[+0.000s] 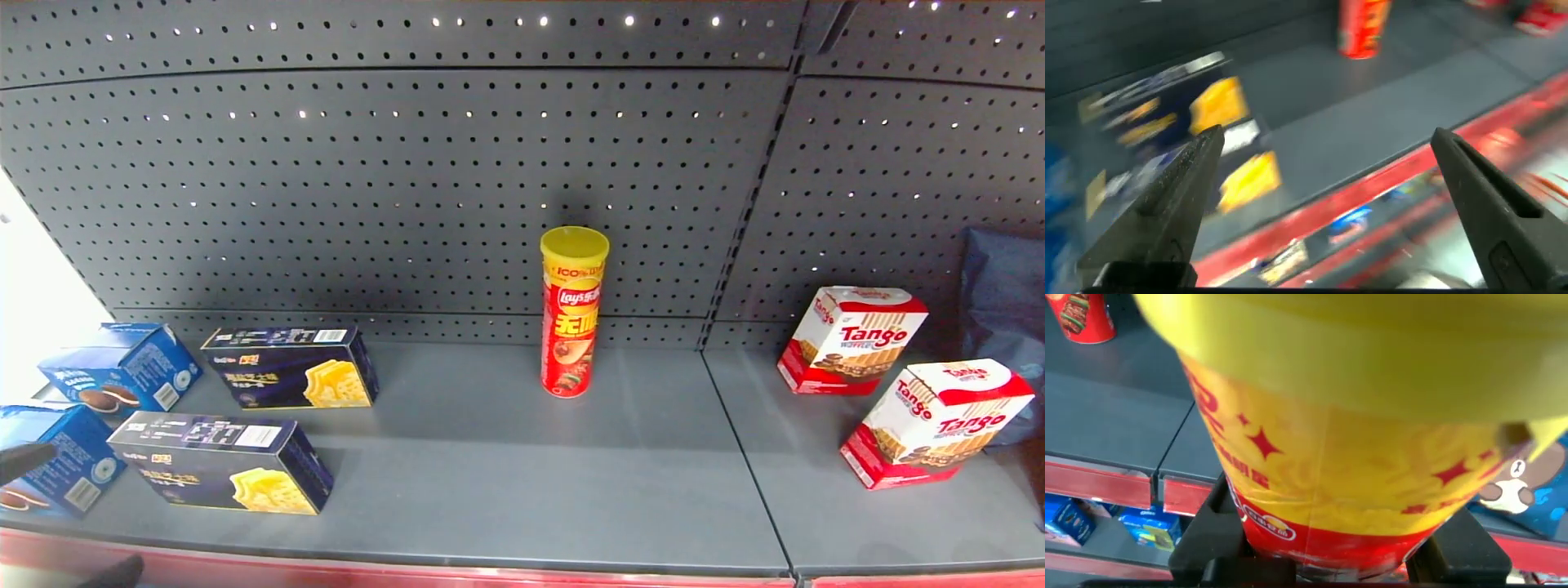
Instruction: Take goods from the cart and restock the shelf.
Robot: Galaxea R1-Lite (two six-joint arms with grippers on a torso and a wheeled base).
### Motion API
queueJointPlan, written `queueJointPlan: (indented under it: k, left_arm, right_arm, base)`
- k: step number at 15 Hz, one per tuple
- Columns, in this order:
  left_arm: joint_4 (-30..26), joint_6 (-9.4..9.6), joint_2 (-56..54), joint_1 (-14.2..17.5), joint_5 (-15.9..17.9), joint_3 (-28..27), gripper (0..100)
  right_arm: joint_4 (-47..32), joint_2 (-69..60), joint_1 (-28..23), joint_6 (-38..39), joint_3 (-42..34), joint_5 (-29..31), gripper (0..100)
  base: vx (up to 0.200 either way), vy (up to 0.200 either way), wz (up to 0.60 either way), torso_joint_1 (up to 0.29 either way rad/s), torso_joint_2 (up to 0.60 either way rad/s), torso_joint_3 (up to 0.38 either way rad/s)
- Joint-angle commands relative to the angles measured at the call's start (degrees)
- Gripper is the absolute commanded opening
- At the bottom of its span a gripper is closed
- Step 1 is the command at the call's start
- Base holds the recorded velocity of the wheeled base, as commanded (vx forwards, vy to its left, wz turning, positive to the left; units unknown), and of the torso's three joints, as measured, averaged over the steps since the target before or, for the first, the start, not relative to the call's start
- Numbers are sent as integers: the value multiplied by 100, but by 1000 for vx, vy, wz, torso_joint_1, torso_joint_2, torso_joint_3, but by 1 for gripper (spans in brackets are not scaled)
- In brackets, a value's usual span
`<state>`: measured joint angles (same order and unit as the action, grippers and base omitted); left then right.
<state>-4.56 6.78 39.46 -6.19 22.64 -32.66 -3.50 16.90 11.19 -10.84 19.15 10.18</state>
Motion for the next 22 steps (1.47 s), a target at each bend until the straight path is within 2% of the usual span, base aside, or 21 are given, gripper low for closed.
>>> queueJointPlan:
  k: [1,3,5,7,9,15,18,22]
  left_arm:
    - [8,-80,2030,-752,241,-1041,100]
    - [447,78,2874,-875,338,-1401,100]
    - [1185,60,3533,-875,391,-1419,100]
    - [1449,52,3955,-875,540,-1507,100]
    - [1449,43,4307,-936,733,-1753,100]
    - [1396,52,5124,-1332,628,-2482,100]
    - [1449,60,5405,-1402,610,-2658,100]
    - [1467,78,5546,-1385,584,-2676,100]
  right_arm:
    - [-10,147,15,11,54,2,0]
    - [-2,182,-12,29,54,10,0]
    - [7,191,-20,55,1,37,0]
    - [-2,147,-47,64,10,72,0]
    - [-37,130,-38,64,54,81,0]
    - [-37,297,-135,64,62,195,0]
    - [-54,314,-196,64,45,327,0]
    - [-19,235,-38,73,1,160,0]
  base:
    - [0,0,0,0,0,0]
    - [0,0,0,0,0,0]
    - [0,0,0,0,0,0]
    - [0,0,0,0,0,0]
    - [0,0,0,0,0,0]
    - [0,0,0,0,0,0]
    - [0,0,-600,4,1,-1]
    - [0,0,0,0,0,0]
